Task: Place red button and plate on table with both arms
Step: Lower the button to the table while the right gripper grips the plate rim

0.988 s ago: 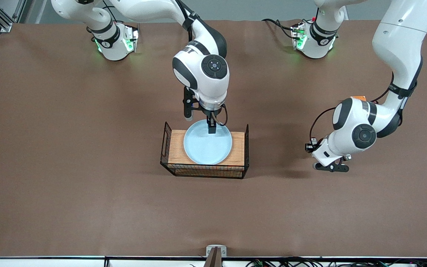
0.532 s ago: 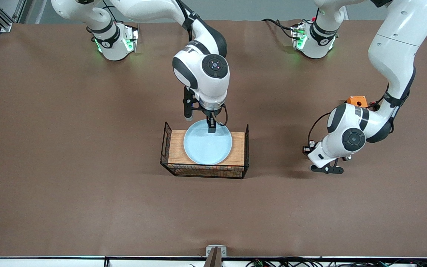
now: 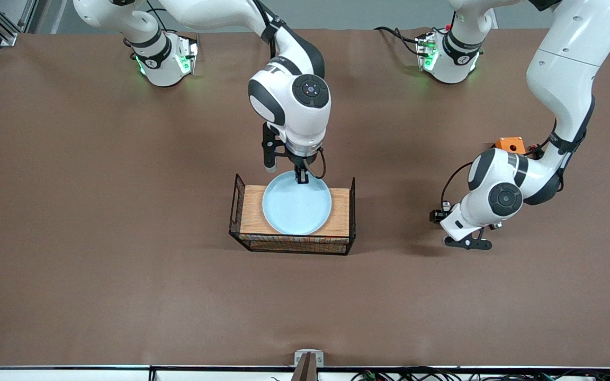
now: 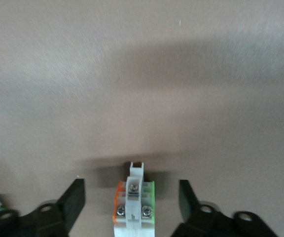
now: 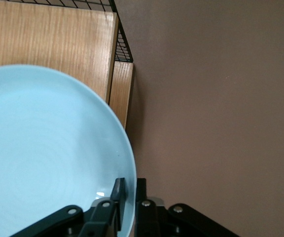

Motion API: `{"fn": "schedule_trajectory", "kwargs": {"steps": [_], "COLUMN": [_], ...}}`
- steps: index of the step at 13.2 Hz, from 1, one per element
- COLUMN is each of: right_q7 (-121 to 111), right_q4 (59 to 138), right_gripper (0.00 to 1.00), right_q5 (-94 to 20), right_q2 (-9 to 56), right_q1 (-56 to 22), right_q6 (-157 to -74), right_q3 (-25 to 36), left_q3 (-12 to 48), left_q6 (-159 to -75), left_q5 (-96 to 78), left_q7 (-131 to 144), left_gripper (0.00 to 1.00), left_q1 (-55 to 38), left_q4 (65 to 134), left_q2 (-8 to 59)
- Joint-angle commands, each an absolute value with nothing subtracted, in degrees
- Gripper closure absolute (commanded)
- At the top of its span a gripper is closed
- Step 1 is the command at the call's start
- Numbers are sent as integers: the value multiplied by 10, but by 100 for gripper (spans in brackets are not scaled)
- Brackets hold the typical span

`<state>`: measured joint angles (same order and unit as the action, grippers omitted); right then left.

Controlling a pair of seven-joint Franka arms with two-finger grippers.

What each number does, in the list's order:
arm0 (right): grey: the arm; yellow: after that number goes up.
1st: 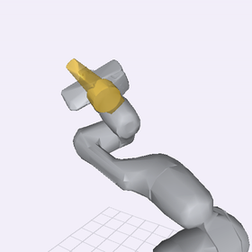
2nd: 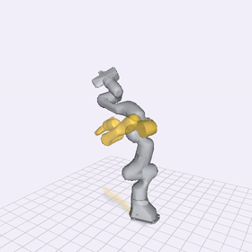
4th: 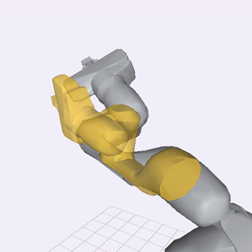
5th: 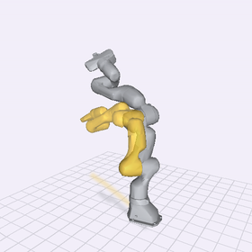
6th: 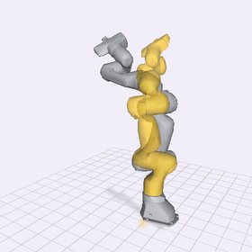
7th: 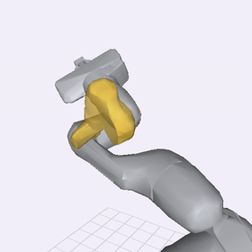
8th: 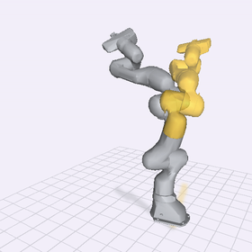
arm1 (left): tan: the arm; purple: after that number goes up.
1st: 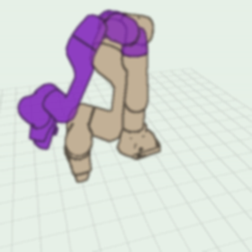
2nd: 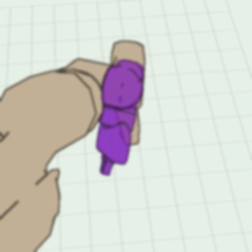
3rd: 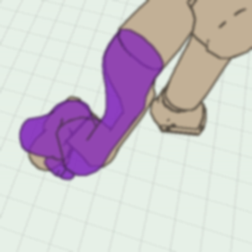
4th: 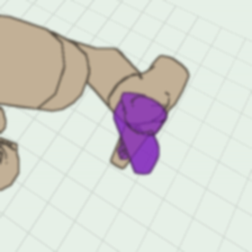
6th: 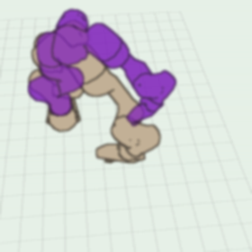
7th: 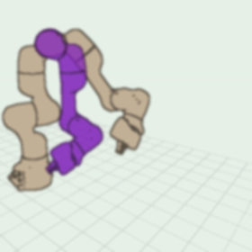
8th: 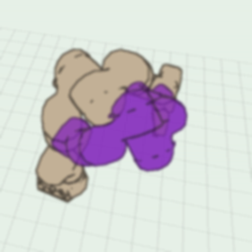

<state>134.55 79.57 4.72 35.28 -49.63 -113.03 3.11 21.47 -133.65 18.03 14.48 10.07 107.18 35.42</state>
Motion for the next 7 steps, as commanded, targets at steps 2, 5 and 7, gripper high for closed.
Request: {"fn": "schedule_trajectory", "kwargs": {"steps": [2, 5, 7], "right_q7": [1355, 1352, 1341], "right_q4": [780, 766, 751], "right_gripper": [99, 100, 100], "right_q5": [55, 48, 47], "right_q2": [360, 352, 342], "right_q1": [-506, -507, -505], "right_q6": [-1127, -1118, -1073], "right_q3": [33, 31, 26], "left_q3": [220, 227, 237], "left_q6": [-1326, -1276, -1228], "left_q5": [192, 183, 143], "left_q7": [147, 140, 128], "left_gripper": [1, 1, 1], "left_q1": [118, 134, 150], "left_q4": [1077, 1076, 1074], "left_q2": [299, 243, 202]}}
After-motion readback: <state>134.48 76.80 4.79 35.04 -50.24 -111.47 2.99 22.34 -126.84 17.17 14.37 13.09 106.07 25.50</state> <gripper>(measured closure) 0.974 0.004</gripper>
